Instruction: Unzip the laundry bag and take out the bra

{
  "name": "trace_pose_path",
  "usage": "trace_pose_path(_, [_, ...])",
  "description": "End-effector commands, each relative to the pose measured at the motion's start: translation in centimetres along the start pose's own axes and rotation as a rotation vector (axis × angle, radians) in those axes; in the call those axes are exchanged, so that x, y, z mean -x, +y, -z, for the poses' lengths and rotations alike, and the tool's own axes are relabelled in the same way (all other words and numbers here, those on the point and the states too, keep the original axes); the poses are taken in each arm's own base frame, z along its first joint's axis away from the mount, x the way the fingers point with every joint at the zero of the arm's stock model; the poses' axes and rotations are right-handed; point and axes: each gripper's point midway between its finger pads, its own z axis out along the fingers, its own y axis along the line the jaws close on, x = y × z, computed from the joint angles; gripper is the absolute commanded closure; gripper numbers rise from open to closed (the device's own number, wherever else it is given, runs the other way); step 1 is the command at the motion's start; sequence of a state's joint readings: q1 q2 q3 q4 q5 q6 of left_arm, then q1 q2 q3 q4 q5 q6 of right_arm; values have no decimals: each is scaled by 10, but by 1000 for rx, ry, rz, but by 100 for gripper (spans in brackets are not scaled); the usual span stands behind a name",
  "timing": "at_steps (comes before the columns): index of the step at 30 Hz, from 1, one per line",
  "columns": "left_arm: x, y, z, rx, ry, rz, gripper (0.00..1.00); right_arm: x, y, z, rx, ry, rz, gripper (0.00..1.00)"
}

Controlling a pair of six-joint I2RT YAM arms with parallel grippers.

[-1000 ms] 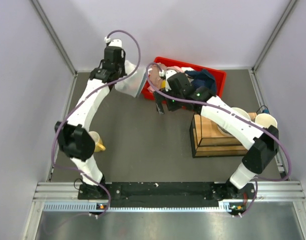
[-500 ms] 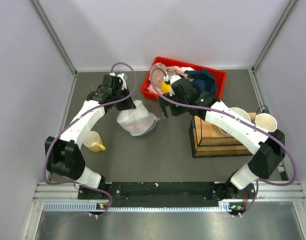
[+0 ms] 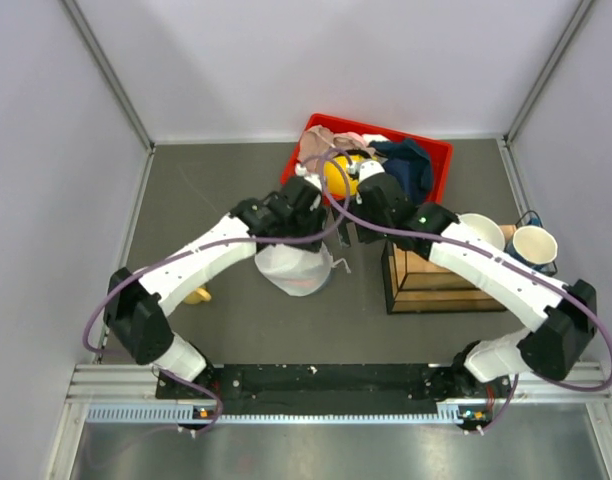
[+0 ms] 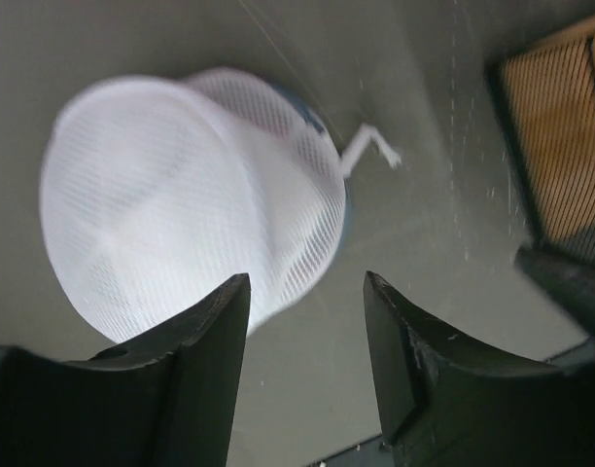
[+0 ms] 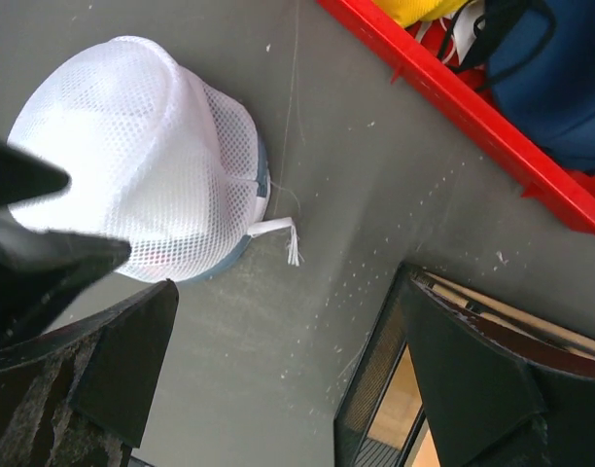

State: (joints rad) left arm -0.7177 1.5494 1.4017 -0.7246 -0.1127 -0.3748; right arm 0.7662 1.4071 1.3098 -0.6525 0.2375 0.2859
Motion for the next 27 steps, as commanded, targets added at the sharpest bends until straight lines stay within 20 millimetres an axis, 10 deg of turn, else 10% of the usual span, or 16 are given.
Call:
trace_pose_path(1, [-26, -7, 21, 43, -14, -16, 47, 31, -31, 46, -108, -181, -54, 1])
trace_pose_path(9, [-60, -59, 0, -131, 40, -25, 52, 65, -24, 76, -24, -347, -42, 1])
trace_pose_path(16, [-80, -59, -45, -82, 91, -48, 39, 84, -4, 84, 71, -372, -67, 1])
trace_pose_path(27, [-102, -34, -116, 117, 116, -102, 46, 108, -9, 121, 86, -474, -82, 1])
